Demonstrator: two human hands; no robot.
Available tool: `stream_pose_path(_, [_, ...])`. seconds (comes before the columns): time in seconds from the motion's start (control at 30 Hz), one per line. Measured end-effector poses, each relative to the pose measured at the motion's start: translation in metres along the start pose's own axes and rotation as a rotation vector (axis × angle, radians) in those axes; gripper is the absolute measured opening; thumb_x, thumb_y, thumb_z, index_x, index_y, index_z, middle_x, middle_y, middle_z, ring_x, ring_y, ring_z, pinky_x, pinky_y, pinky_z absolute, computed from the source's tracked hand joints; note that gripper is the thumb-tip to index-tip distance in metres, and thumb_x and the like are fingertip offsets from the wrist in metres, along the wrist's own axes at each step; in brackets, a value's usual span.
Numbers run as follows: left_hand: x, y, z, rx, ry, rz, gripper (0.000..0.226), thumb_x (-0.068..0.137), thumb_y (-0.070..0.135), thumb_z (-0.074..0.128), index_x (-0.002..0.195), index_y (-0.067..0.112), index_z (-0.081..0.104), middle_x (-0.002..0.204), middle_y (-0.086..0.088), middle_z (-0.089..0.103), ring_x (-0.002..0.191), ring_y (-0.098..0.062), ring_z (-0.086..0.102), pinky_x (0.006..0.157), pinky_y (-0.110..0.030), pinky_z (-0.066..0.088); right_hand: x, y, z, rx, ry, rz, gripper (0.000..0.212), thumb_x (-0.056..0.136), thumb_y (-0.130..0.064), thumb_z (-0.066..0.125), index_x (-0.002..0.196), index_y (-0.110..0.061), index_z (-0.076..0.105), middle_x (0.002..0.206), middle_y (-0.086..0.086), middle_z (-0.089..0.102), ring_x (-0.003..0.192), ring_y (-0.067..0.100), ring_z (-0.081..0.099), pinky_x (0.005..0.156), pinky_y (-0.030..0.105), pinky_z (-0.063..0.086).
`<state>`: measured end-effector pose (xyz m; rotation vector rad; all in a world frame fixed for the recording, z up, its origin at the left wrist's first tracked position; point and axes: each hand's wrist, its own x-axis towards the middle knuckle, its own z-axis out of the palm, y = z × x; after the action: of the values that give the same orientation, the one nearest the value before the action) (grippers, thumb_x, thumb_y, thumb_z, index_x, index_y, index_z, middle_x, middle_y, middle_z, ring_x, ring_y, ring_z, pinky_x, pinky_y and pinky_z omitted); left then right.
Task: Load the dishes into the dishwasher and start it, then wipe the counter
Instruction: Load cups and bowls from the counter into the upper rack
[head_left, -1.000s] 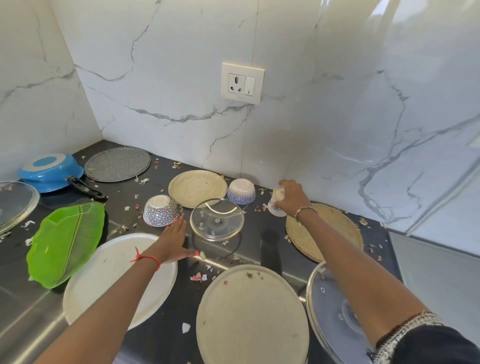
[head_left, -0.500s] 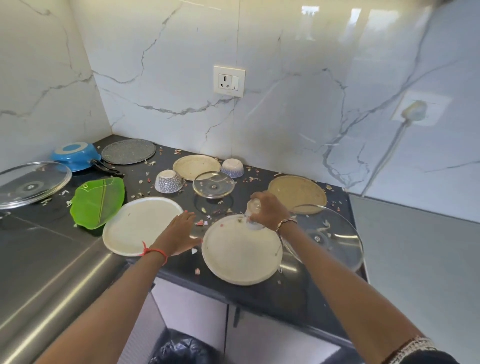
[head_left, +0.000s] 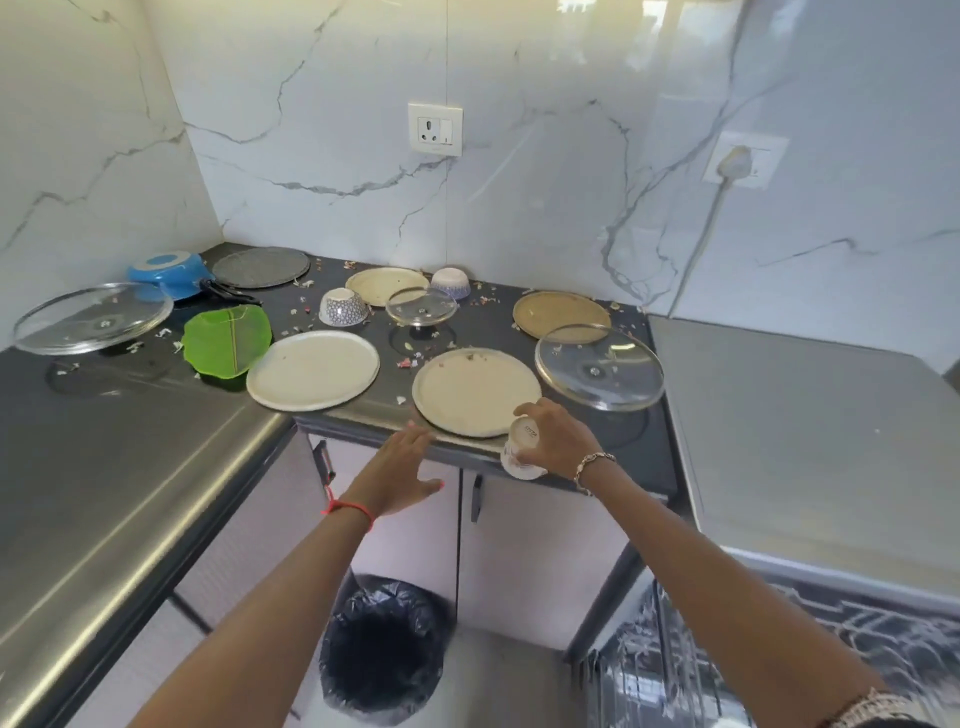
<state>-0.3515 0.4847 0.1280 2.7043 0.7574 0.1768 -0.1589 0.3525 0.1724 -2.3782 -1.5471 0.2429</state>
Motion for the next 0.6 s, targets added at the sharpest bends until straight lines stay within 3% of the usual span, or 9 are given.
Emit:
stream_pose_path(0.33, [-0.153, 0.057, 0.051, -0.020, -0.162, 0.023, 0.073, 0.088, 0.035, 0.061, 0.144, 0.005, 0.027, 0.154, -0.009, 0.020, 0.144, -0.022, 0.011, 0.118, -0.031, 0.011, -0.186, -0.008, 0.027, -0.076, -0.096, 0.076, 0.058, 0.077, -0.029, 0.070, 0.129, -0.015, 0.047, 0.124, 0.006, 0.046, 0.114, 0.025, 0.049, 0.091, 0.039, 0.047])
stream_pose_path(0.6, [-0.219, 0.109, 0.087, -0.050, -0.217, 0.098, 0.069, 0.089, 0.032, 0.061, 0.144, 0.005, 0.028, 0.153, -0.009, 0.021, 0.144, -0.021, 0.012, 0.115, -0.028, 0.009, -0.295, 0.009, 0.041, -0.049, -0.144, 0.169, 0.059, 0.078, -0.029, 0.069, 0.131, -0.016, 0.045, 0.126, 0.006, 0.045, 0.117, 0.022, 0.046, 0.095, 0.034, 0.043])
